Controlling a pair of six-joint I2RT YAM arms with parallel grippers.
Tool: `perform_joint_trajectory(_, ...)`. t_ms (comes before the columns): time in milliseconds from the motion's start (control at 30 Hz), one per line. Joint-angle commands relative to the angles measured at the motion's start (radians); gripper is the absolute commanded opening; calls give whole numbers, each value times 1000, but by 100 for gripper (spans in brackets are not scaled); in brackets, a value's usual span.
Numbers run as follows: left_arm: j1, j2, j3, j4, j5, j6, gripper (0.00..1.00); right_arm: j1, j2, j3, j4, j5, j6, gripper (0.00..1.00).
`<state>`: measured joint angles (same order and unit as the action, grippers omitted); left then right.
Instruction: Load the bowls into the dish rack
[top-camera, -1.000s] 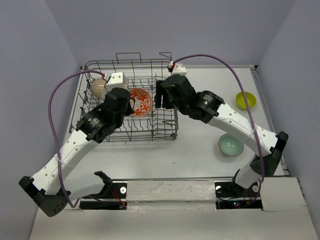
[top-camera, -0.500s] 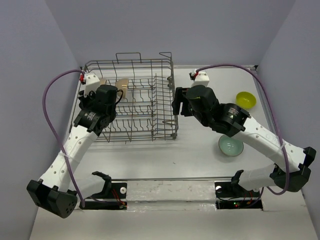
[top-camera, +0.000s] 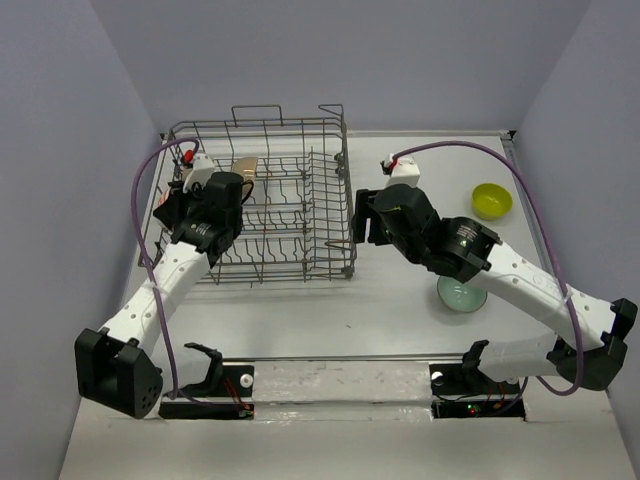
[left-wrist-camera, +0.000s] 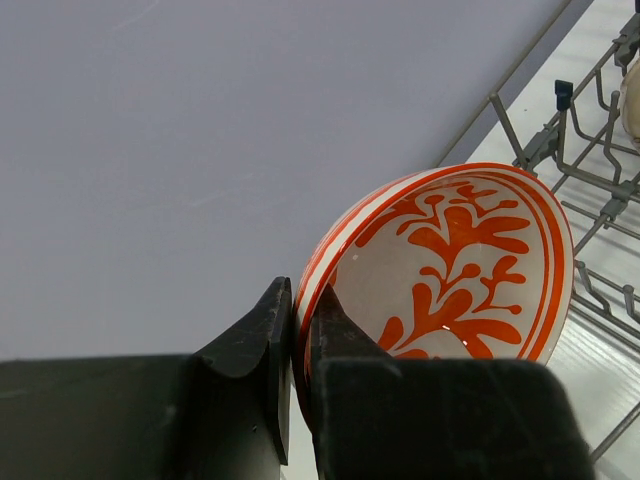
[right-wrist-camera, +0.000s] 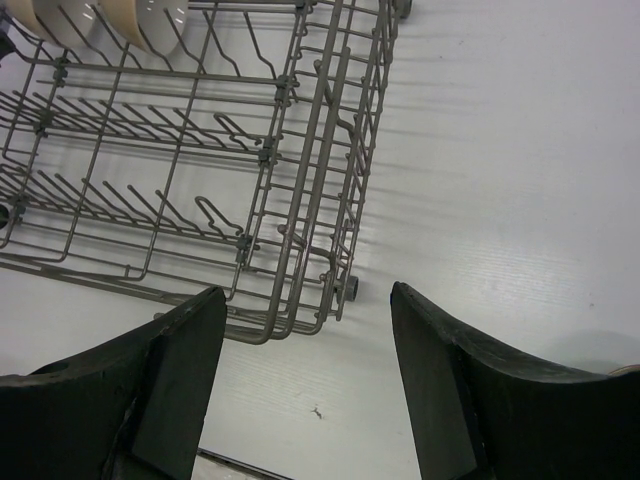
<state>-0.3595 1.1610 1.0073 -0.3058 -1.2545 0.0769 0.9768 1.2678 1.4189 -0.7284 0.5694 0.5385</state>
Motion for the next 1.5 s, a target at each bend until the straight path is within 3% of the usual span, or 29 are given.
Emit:
perform_joint_trajectory(0,1,14,-7,165,-98,101,0,8,-22,-9,46,29,-2,72)
perform_joint_trajectory(1467,-118,376,-29,129,-175,152,0,8,-91,-86,67,50,-2,75)
